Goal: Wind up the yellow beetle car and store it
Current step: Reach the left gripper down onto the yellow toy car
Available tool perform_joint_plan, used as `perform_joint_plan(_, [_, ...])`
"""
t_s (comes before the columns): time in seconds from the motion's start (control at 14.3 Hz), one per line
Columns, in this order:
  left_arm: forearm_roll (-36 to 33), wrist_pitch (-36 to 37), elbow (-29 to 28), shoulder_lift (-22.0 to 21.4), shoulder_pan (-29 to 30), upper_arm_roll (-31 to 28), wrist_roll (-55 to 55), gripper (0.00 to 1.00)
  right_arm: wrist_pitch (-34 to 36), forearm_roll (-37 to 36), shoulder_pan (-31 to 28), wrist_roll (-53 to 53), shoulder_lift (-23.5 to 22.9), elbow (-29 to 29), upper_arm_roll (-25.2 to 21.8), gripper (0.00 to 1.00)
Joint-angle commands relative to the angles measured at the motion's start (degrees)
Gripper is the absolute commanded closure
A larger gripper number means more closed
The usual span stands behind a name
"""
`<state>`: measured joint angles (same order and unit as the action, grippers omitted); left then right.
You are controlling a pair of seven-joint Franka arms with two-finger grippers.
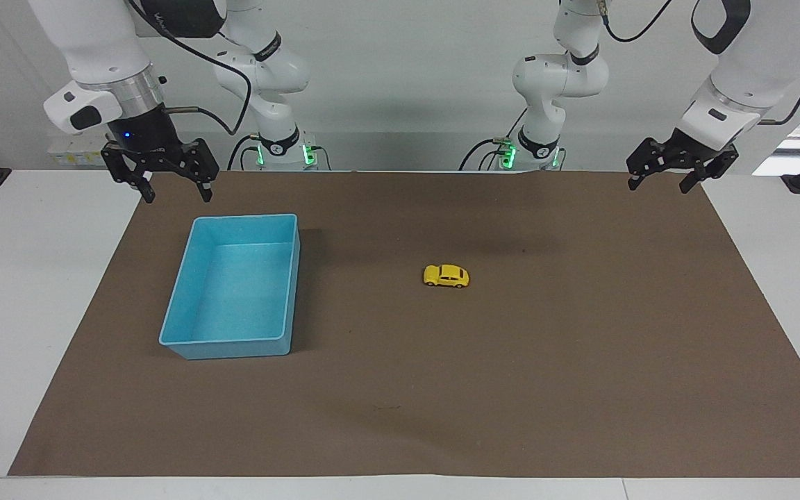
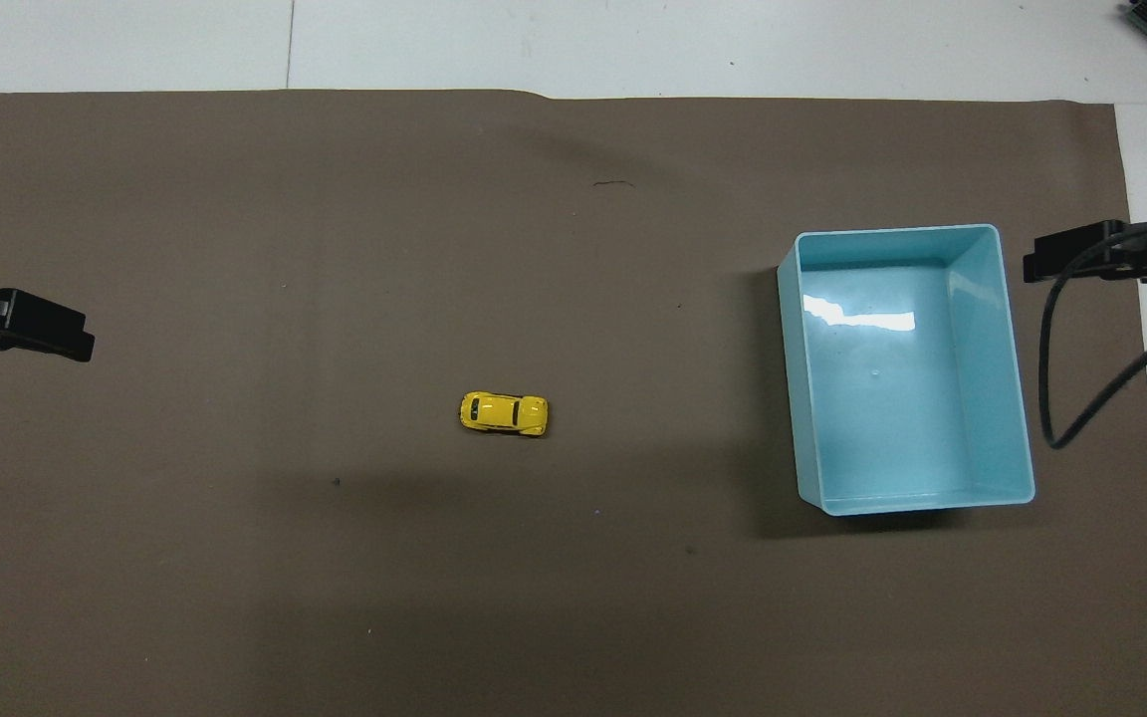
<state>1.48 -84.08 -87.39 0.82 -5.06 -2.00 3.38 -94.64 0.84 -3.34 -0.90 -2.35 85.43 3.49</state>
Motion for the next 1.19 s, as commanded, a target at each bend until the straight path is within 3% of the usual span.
perform_joint_plan(0.0, [-0.7,1.9,1.0,-0.4,0.4,0.3,-0.2,0.00,0.4,0.6,-0.4,-1.0,0.8,0.4,0.2,0.00])
perform_joint_plan(0.56, [0.5,2.6,0.8,-0.1,-0.4,0.7,2.1,0.00,0.4,0.6,-0.4,-1.0,0.8,0.4,0.2,0.00])
perform_joint_plan(0.91, [0.8,-1.0,0.8,0.0,-2.2,1.9,26.3,0.00,0.4,0.6,-0.4,-1.0,0.8,0.4,0.2,0.00])
perform_joint_plan(1.12, [1.0,-2.9,0.5,0.5,-3.5,2.2,34.7,0.00,0.4,0.6,-0.4,-1.0,0.8,0.4,0.2,0.00])
